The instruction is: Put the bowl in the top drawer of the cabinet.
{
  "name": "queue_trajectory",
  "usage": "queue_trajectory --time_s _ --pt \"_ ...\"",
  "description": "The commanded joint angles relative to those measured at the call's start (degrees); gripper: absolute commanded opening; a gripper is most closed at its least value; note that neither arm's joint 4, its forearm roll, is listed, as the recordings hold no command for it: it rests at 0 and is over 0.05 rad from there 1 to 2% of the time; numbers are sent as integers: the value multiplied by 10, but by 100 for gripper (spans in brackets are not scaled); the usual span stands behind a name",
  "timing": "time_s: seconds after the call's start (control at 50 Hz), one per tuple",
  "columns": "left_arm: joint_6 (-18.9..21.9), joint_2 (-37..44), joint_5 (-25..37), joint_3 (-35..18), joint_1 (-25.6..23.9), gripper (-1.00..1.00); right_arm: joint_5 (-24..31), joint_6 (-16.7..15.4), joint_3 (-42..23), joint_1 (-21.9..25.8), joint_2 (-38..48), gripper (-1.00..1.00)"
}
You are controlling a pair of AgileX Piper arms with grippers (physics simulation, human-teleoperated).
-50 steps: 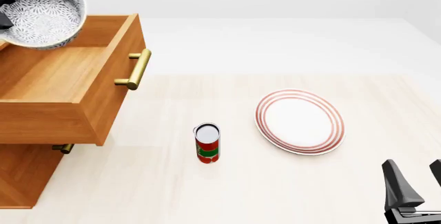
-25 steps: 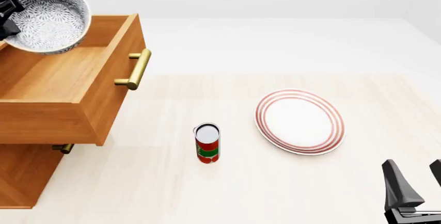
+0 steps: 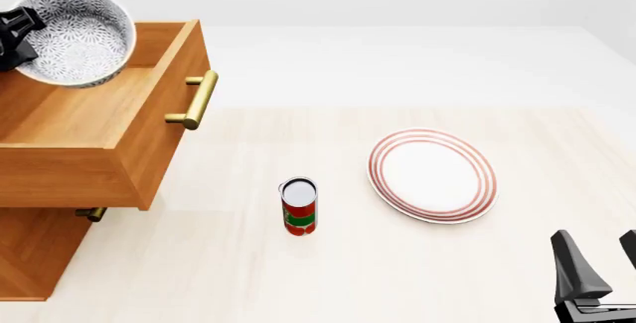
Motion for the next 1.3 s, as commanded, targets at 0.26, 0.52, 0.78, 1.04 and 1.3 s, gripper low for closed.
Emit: queue_trajectory --time_s 0.26,0.52,0.78,1.04,1.3 --pt "6 4 -15 15 1 -100 0 0 0 0 0 100" --pt "6 13 -24 19 1 -100 0 0 0 0 0 100" --pt "8 19 -30 21 2 -100 0 0 0 0 0 100" --pt "9 28 -37 24 3 -100 0 0 0 0 0 100" --pt "12 40 -45 24 4 -100 0 0 0 0 0 100"
